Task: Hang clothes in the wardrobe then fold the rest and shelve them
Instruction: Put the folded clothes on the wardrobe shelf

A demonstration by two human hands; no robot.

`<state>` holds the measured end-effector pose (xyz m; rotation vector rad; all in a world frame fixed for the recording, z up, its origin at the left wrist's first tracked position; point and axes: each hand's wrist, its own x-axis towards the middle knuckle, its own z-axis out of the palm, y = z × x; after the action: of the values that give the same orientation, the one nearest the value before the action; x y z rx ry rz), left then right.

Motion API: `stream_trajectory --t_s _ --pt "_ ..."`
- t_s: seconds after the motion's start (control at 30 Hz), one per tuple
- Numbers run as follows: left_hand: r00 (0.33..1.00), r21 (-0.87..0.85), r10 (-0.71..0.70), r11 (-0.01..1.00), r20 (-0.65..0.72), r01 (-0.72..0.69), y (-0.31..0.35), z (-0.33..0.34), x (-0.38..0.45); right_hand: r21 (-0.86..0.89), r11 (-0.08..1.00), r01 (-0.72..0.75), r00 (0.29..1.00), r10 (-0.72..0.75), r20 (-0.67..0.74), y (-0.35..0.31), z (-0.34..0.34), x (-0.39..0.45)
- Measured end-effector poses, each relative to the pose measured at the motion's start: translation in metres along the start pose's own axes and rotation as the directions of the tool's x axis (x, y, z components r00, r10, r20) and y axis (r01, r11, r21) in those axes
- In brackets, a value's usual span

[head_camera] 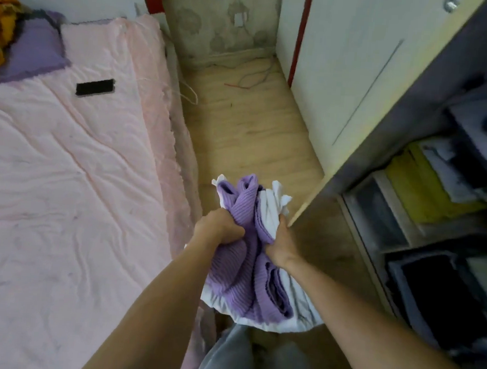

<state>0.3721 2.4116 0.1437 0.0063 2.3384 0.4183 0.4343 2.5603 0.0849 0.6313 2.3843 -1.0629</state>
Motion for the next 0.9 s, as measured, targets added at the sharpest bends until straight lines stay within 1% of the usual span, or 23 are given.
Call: stream_trajectory --t_s 0.07,0.1,0.17,0.27,0.33,0.4,0.43,0.47,0.57,0.6,0.67,0.8,0.9 --pt "0.997 0.049 0.067 0.996 0.038 -0.068 0.031 0.022 0.005 0.051 0.997 -0.065 0.997 0.067 -0.049 0.032 -0.017 -0.012" --pt "0.994 0.068 0.086 0.994 0.062 -0.090 0.039 0.029 0.007 0.051 0.996 -0.073 0.995 0.076 -0.066 0.043 -0.021 -0.015" --pt "0.976 0.124 0.178 0.973 0.127 -0.194 0.076 0.057 0.010 0.064 0.988 -0.140 0.981 0.148 -0.124 0.085 -0.042 -0.027" --pt "0.940 0.119 0.276 0.946 0.201 -0.303 0.115 0.091 0.010 -0.003 0.972 -0.235 0.959 0.231 -0.166 0.124 -0.070 -0.052" --pt "0.907 0.167 0.327 0.911 0.265 -0.377 0.146 0.114 0.009 -0.014 0.963 -0.271 0.934 0.259 -0.245 0.150 -0.087 -0.072" --pt "0.857 0.198 0.399 0.858 0.324 -0.474 0.184 0.138 0.012 0.051 0.946 -0.320 0.885 0.318 -0.341 0.182 -0.101 -0.085" --pt "0.823 0.209 0.445 0.820 0.354 -0.533 0.209 0.156 0.014 0.101 0.933 -0.345 0.849 0.356 -0.391 0.208 -0.106 -0.086" --pt "0.799 0.220 0.469 0.792 0.378 -0.569 0.229 0.171 0.017 0.168 0.914 -0.371 0.816 0.406 -0.411 0.230 -0.110 -0.087" --pt "0.734 0.270 0.512 0.705 0.446 -0.656 0.281 0.218 0.018 0.291 0.887 -0.358 0.772 0.456 -0.442 0.298 -0.116 -0.088" --pt "0.709 0.285 0.522 0.670 0.474 -0.685 0.301 0.237 0.020 0.332 0.866 -0.372 0.759 0.490 -0.428 0.320 -0.125 -0.089" --pt "0.679 0.292 0.529 0.636 0.509 -0.714 0.329 0.264 0.024 0.393 0.838 -0.379 0.739 0.530 -0.417 0.346 -0.138 -0.091" --pt "0.623 0.275 0.549 0.585 0.557 -0.763 0.390 0.332 0.048 0.457 0.765 -0.454 0.660 0.633 -0.404 0.419 -0.163 -0.073" --pt "0.587 0.267 0.575 0.546 0.570 -0.794 0.419 0.367 0.069 0.470 0.738 -0.484 0.616 0.669 -0.417 0.461 -0.171 -0.054"
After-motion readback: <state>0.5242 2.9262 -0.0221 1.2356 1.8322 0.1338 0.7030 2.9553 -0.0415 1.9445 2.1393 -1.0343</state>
